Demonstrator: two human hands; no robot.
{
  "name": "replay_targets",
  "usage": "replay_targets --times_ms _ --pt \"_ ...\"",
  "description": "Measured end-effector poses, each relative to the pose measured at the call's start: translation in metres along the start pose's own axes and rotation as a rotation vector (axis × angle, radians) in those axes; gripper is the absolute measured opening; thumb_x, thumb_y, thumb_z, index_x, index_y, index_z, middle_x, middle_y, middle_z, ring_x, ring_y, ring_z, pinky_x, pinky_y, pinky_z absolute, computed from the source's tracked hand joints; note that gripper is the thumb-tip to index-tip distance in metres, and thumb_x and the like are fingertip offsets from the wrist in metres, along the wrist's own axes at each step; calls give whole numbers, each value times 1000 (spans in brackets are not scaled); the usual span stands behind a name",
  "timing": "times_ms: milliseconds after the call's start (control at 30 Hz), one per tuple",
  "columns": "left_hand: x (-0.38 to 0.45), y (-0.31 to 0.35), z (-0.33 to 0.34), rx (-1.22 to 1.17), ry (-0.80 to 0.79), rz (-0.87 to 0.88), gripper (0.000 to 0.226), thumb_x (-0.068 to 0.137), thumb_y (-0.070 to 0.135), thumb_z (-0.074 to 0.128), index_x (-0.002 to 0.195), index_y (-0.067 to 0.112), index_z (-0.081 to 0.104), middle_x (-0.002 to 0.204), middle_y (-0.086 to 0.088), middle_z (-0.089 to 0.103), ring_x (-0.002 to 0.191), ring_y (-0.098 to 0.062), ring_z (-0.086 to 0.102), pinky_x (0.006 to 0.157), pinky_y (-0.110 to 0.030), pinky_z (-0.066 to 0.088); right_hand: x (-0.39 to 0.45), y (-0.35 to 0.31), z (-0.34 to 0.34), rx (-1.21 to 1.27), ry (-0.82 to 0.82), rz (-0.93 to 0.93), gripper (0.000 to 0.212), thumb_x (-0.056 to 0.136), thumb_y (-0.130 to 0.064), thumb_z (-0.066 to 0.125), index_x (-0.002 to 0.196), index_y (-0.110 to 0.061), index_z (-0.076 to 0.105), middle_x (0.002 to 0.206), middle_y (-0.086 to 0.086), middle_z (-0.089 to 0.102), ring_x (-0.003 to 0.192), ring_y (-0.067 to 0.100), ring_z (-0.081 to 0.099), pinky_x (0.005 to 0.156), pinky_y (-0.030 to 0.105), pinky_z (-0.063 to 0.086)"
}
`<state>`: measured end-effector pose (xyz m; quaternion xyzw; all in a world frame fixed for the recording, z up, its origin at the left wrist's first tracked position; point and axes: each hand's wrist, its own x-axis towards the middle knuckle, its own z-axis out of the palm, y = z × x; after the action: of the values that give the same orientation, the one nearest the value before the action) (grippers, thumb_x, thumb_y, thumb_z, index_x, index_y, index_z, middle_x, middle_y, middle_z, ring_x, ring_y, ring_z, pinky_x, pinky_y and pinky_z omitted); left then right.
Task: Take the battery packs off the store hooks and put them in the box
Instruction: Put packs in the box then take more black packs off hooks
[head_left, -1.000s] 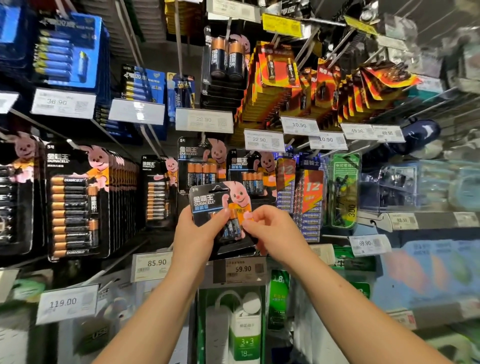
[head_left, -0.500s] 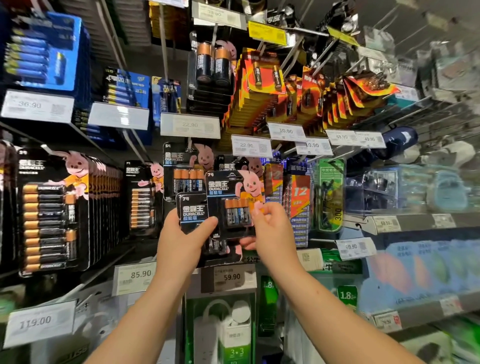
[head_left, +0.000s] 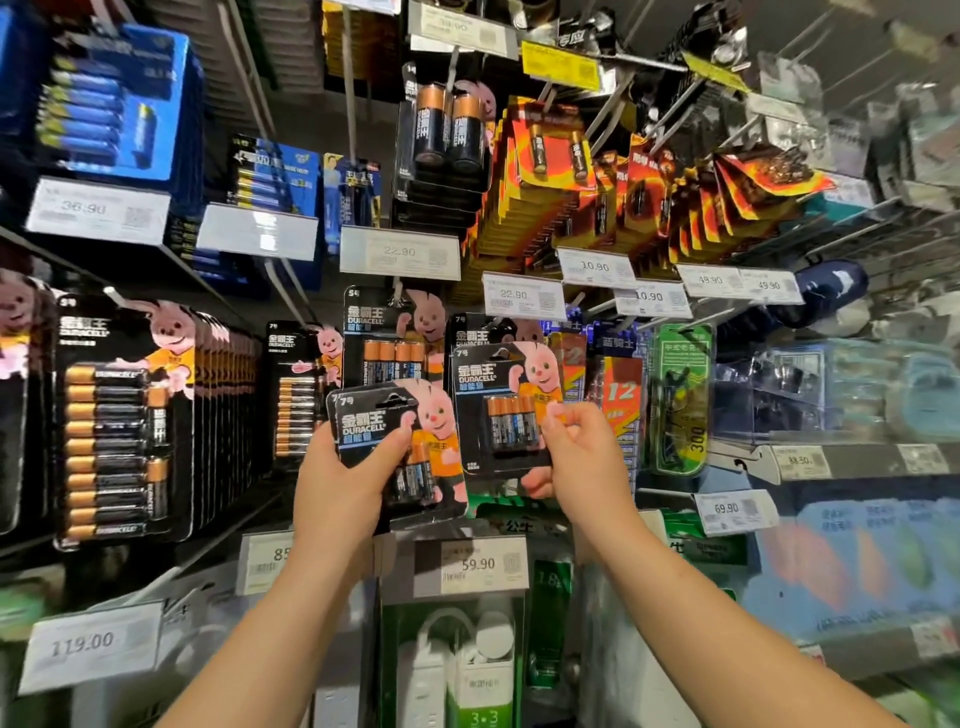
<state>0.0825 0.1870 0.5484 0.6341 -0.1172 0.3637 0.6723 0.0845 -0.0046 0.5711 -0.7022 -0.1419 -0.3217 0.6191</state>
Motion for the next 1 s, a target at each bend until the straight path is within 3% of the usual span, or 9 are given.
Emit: replay_targets --times_ms 200,300,433,500,633,800,867,900,1000 --pt "1 2 1 -8 16 9 24 89 28 70 110 24 59 92 18 62 77 9 56 51 -4 39 8 -6 9 -65 -30 -9 12 102 -31 42 92 -24 44 91 -5 53 45 9 58 47 27 52" --pt "-1 1 -3 -19 16 1 25 89 28 71 110 23 58 94 17 62 84 3 58 62 -16 42 13 -8 12 2 23 7 14 102 -34 41 92 -25 44 90 -4 53 43 9 57 48 27 51" --pt "1 -1 -8 -25 22 -11 26 87 29 73 110 24 62 101 10 69 96 -11 66 77 -31 52 28 -12 14 18 108 13 24 103 -38 38 113 -17 43 93 -3 52 43 9 58 48 27 52" --pt "1 0 -9 -46 25 -21 26 86 29 74 108 26 63 104 8 71 98 -15 68 84 -39 54 34 -16 15 -5 113 -4 27 103 -38 37 113 -14 45 92 -3 52 44 8 60 48 27 53" --pt "0 3 -9 -50 22 -16 25 87 26 72 109 24 61 102 8 69 95 -11 66 71 -26 49 40 -21 19 -105 103 2 30 104 -35 37 104 -8 49 84 -4 55 47 10 62 52 31 57" --pt "-3 7 -8 -71 5 -13 27 87 25 72 111 22 61 102 9 69 93 -9 66 69 -24 48 39 -15 19 -137 55 82 28 103 -35 38 88 -13 47 78 0 57 51 13 64 53 34 58" --pt "-4 8 -8 -83 -3 -11 22 87 22 73 105 25 61 98 10 69 91 -8 67 69 -25 50 36 -9 14 -138 46 92 27 99 -35 48 88 -10 49 69 6 58 42 13 58 42 28 50" --pt "-4 9 -8 -87 -1 -12 21 86 21 73 101 27 60 97 10 69 91 -9 67 71 -27 52 33 -6 10 -138 44 82 29 96 -34 52 79 -12 48 64 10 55 38 14 54 38 25 43" --pt "-5 9 -7 -101 12 -4 23 85 20 75 98 29 59 97 9 70 91 -12 69 76 -30 55 12 0 3 -188 54 34 45 92 -40 55 58 -17 36 58 13 47 37 17 46 41 23 31"
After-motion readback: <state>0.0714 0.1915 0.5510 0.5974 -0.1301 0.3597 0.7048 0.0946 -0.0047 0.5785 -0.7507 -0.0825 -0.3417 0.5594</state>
